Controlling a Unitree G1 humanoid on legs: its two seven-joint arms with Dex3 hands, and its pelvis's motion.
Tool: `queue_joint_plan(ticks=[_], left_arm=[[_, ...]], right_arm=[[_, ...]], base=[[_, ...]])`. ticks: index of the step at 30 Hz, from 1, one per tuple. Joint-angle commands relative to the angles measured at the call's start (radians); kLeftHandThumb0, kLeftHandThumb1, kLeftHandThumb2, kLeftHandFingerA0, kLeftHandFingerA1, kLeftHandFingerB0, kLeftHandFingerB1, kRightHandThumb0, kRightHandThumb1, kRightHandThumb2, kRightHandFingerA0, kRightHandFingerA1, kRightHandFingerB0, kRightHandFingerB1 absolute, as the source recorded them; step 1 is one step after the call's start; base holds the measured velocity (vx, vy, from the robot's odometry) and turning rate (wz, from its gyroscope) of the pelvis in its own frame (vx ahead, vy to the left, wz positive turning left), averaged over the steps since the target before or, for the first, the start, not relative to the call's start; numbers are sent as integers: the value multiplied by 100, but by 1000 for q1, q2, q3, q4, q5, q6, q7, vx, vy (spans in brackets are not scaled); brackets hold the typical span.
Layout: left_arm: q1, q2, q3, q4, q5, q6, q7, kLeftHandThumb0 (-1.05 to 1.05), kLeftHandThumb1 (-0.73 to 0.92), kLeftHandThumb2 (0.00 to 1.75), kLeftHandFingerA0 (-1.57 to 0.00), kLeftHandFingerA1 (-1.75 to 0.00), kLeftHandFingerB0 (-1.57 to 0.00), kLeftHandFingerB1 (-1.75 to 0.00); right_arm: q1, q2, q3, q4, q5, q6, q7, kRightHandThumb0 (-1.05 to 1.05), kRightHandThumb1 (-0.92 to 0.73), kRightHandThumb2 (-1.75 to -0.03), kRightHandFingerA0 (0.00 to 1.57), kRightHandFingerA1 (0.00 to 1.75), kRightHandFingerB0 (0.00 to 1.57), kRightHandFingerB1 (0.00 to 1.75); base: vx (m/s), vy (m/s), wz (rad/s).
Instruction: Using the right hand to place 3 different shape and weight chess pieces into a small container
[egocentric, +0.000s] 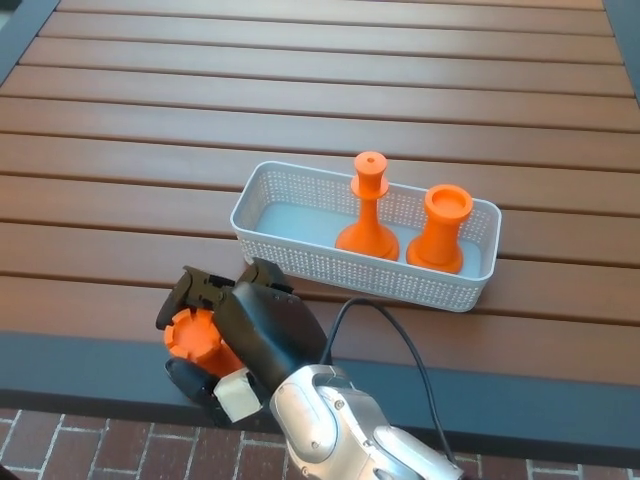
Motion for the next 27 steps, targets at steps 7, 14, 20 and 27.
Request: queue_joint_plan(ticks=[7, 14, 20, 27], left_arm=[[10, -71, -12, 52, 17, -34, -9, -7, 53, 107, -108, -144, -96, -118], [20, -60, -33, 53, 50, -56, 3, -6, 49, 117, -106, -150, -96, -123], [29, -61, -39, 58, 58, -59, 24, -6, 55, 108, -102, -153, -92, -127], [30, -71, -13, 66, 20, -51, 9, -6, 56, 108, -103, -152, -93, -123]], right_arm=[[-186, 360, 26, 74, -73, -37, -98, -38, -59, -100, 119, 175, 71, 123], [-188, 288, 19, 70, -84, -80, -96, -29, -57, -89, 106, 175, 71, 133], [-138, 275, -20, 17, -52, -92, -105, -12, -61, -99, 90, 175, 75, 175], [-78, 319, -126, -11, 22, -121, -191, -2, -54, -106, 88, 175, 68, 174]], base=[[0, 0, 0], [0, 0, 0], [0, 0, 0], [0, 0, 0]])
